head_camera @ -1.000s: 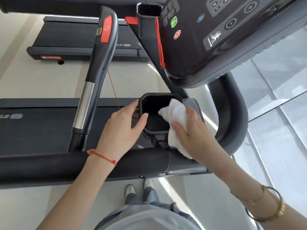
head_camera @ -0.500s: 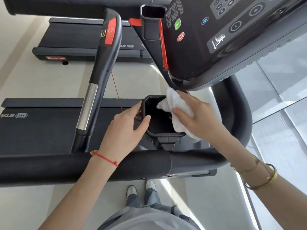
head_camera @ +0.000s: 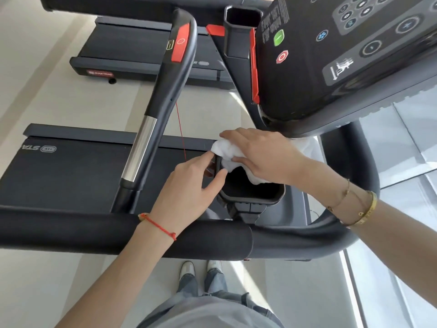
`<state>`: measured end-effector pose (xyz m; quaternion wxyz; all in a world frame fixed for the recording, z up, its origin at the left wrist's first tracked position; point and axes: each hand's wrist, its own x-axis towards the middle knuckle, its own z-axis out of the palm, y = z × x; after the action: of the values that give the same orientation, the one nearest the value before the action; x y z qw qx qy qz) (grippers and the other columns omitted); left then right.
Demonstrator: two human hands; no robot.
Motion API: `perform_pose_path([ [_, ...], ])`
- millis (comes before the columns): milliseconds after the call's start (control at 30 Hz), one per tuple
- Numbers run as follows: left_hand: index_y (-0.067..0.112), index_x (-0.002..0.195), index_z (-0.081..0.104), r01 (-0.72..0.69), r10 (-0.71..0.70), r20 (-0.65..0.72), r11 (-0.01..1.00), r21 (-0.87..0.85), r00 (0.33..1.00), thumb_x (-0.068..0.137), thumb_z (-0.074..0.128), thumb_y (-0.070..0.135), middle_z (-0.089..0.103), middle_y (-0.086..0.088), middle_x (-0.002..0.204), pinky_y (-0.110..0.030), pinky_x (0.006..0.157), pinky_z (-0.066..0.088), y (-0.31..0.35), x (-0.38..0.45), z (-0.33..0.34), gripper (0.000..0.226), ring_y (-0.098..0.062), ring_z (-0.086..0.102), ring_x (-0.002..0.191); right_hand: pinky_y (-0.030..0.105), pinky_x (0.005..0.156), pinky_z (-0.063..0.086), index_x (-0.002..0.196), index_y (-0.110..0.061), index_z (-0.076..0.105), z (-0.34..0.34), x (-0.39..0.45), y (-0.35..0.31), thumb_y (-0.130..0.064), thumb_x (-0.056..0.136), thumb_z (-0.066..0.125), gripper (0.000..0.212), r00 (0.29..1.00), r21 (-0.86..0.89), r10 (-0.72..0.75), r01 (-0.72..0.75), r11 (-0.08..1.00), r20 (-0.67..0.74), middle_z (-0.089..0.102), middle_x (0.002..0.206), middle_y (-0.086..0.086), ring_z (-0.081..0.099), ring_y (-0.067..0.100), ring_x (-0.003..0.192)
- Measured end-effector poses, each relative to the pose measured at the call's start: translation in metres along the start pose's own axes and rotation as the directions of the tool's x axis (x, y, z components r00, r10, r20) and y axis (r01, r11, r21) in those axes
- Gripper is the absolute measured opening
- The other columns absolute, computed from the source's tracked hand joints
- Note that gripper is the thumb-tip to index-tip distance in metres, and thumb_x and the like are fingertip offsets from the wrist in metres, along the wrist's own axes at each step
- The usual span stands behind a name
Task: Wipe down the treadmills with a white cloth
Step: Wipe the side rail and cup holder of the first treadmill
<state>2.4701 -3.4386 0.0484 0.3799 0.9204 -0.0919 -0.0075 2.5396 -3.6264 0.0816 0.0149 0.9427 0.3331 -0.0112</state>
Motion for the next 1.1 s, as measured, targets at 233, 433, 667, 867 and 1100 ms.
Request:
perform_pose_path([
  [233, 0.026, 0.145, 0.045, -0.011, 0.011, -0.004, 1.0, -0.02, 1.0, 0.092, 0.046, 0.051, 0.067, 0.006, 0.117, -0.03, 0.096, 0.052, -0.001, 0.001, 0.0, 0.059, -0.007, 0.062, 0.109, 0.031, 0.081, 0.036, 0.139, -0.012, 0.038, 0.005, -0.047, 0.012, -0.032, 0.098, 0.05, 0.047, 0.974, 0.373, 0.228, -0.21, 0.904, -0.005, 0.05, 0.131, 0.007, 0.053, 0.028, 0.109],
  [433, 0.022, 0.141, 0.051, -0.005, 0.005, -0.046, 1.0, -0.017, 0.999, 0.09, 0.05, 0.05, 0.069, 0.007, 0.105, -0.024, 0.089, 0.053, 0.0, 0.001, 0.002, 0.058, -0.005, 0.064, 0.099, 0.034, 0.077, 0.048, 0.13, -0.015, 0.043, 0.003, -0.005, -0.004, -0.019, 0.087, 0.053, 0.045, 0.997, -0.105, 0.074, -0.076, 0.992, -0.028, 0.055, 0.113, 0.001, 0.055, 0.022, 0.096],
  [667, 0.028, 0.142, 0.049, -0.02, 0.019, -0.03, 0.999, -0.031, 0.999, 0.091, 0.048, 0.05, 0.069, 0.01, 0.112, -0.029, 0.096, 0.052, 0.0, 0.002, 0.001, 0.056, -0.004, 0.064, 0.105, 0.037, 0.078, 0.04, 0.139, -0.016, 0.039, 0.006, -0.042, -0.003, -0.027, 0.096, 0.052, 0.046, 0.92, 0.367, 0.391, -0.359, 0.858, -0.015, 0.049, 0.13, 0.006, 0.053, 0.031, 0.107],
  [867, 0.029, 0.141, 0.05, -0.028, 0.026, -0.03, 0.999, -0.041, 0.999, 0.091, 0.049, 0.047, 0.07, 0.008, 0.106, -0.034, 0.093, 0.054, 0.0, 0.001, 0.002, 0.053, -0.007, 0.066, 0.098, 0.018, 0.056, 0.026, 0.1, -0.017, 0.037, 0.014, -0.079, -0.025, -0.032, 0.094, 0.054, 0.023, 0.787, 0.562, 0.606, -0.554, 0.614, 0.114, 0.049, 0.086, -0.005, 0.048, 0.015, 0.076],
  [1100, 0.031, 0.141, 0.049, -0.027, 0.027, 0.003, 1.0, -0.016, 1.0, 0.096, 0.039, 0.048, 0.065, 0.019, 0.099, -0.03, 0.087, 0.054, 0.002, -0.003, -0.005, 0.05, 0.0, 0.063, 0.09, 0.008, 0.069, 0.038, 0.12, -0.026, 0.032, -0.013, -0.106, -0.043, -0.043, 0.097, 0.047, 0.032, 0.829, 0.608, 0.554, -0.401, 0.685, -0.078, 0.049, 0.102, -0.017, 0.045, 0.0, 0.082],
])
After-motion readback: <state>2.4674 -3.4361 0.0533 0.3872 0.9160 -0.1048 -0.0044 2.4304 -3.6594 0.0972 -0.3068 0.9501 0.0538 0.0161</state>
